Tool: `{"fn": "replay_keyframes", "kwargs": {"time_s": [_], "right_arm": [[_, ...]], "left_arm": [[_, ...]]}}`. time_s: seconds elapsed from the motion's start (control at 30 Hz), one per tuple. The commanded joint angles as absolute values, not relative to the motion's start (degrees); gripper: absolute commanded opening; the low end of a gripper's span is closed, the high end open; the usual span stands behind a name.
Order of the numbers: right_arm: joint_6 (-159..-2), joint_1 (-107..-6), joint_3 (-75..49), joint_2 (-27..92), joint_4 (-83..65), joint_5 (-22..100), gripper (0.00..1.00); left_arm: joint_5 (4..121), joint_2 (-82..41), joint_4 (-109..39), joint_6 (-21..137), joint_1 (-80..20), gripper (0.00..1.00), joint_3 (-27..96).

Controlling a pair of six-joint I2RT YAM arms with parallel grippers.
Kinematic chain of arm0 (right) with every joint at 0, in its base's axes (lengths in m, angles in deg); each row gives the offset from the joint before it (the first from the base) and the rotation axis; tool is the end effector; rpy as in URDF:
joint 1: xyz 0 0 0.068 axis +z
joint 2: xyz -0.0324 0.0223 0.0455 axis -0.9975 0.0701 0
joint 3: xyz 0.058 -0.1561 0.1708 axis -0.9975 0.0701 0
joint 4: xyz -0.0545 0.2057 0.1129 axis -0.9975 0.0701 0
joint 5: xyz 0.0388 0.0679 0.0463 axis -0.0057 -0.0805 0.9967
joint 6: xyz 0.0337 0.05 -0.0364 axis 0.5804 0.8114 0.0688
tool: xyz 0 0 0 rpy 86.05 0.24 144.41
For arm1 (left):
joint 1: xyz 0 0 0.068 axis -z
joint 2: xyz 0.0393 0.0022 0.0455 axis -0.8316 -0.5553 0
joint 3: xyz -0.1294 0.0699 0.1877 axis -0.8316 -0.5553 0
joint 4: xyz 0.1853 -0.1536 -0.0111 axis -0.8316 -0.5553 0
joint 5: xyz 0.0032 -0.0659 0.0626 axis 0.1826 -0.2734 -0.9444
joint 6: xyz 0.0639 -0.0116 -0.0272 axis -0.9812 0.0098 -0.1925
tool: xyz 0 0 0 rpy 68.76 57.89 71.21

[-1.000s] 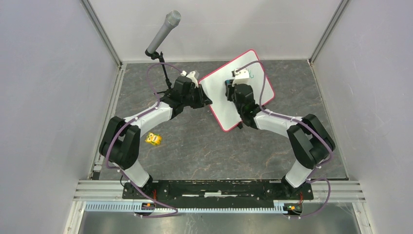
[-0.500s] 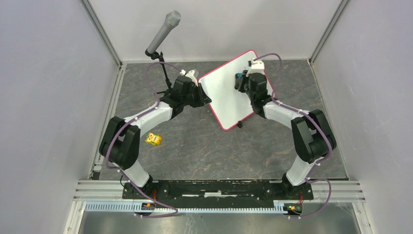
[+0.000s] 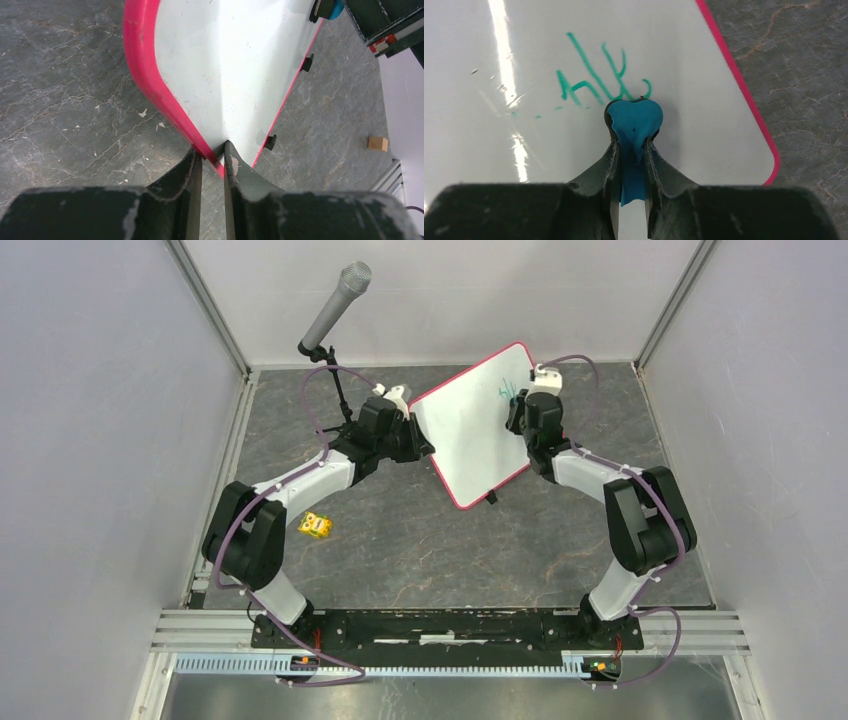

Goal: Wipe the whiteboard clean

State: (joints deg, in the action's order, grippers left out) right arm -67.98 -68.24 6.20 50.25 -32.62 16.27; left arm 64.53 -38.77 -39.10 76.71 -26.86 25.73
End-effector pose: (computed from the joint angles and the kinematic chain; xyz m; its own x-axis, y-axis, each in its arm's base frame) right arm 0.3685 0.1019 0.1912 -0.3149 0.2351 -0.9195 0.0489 0.9716 0.2317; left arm 0.3155 -0.1897 0.2073 -0.7208 -0.1689 -0.6722 0.2875 0.8096 -0.5117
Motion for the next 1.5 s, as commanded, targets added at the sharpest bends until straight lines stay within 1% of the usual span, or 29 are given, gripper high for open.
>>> {"fn": "replay_keyframes", "kwargs": {"time_s": [0.0, 0.13, 0.27, 0.5, 0.67, 0.77, 0.93, 1.13, 1.27, 1.37, 1.47], "right_arm": [[-71.5, -60.1, 2.8, 49.7, -29.0, 20.1, 0.23], [-71.5, -58.3, -0.2, 50.9, -31.0, 23.6, 0.23], [-72.0, -59.8, -2.7, 52.5, -29.8, 22.0, 0.23], [-67.7, -68.4, -0.2, 55.1, -28.9, 24.0, 0.23], [-64.2, -74.9, -2.0, 58.3, -26.1, 30.1, 0.23], [-65.0, -76.1, -1.5, 57.7, -25.7, 28.6, 0.23], [-66.1, -75.4, -0.9, 55.7, -26.3, 27.6, 0.23], [-69.1, -68.5, -5.2, 54.8, -26.4, 28.2, 0.23], [-68.3, -65.3, -10.7, 57.8, -25.2, 28.8, 0.23], [-66.7, -64.9, -14.2, 60.3, -25.2, 30.4, 0.23], [-67.3, -65.8, -17.6, 62.0, -23.4, 27.5, 0.23]], "left_arm": [[59.9, -37.6, -40.9, 71.1, -26.4, 0.02, 27.3], [59.6, -37.8, -41.1, 70.9, -26.4, 0.02, 27.5], [59.5, -37.9, -41.3, 70.8, -26.4, 0.02, 27.6], [59.3, -37.9, -41.5, 70.8, -26.4, 0.02, 27.7], [59.4, -37.8, -41.5, 71.0, -26.4, 0.02, 27.6], [59.4, -37.6, -41.6, 71.0, -26.4, 0.02, 27.7], [59.6, -37.7, -41.6, 71.2, -26.3, 0.02, 27.7], [60.0, -38.1, -41.5, 71.5, -26.2, 0.02, 27.7], [60.0, -38.1, -41.5, 71.5, -25.8, 0.02, 27.7], [59.9, -38.4, -41.5, 71.4, -25.6, 0.02, 27.7], [59.7, -38.3, -41.7, 71.2, -25.6, 0.02, 27.8]]}}
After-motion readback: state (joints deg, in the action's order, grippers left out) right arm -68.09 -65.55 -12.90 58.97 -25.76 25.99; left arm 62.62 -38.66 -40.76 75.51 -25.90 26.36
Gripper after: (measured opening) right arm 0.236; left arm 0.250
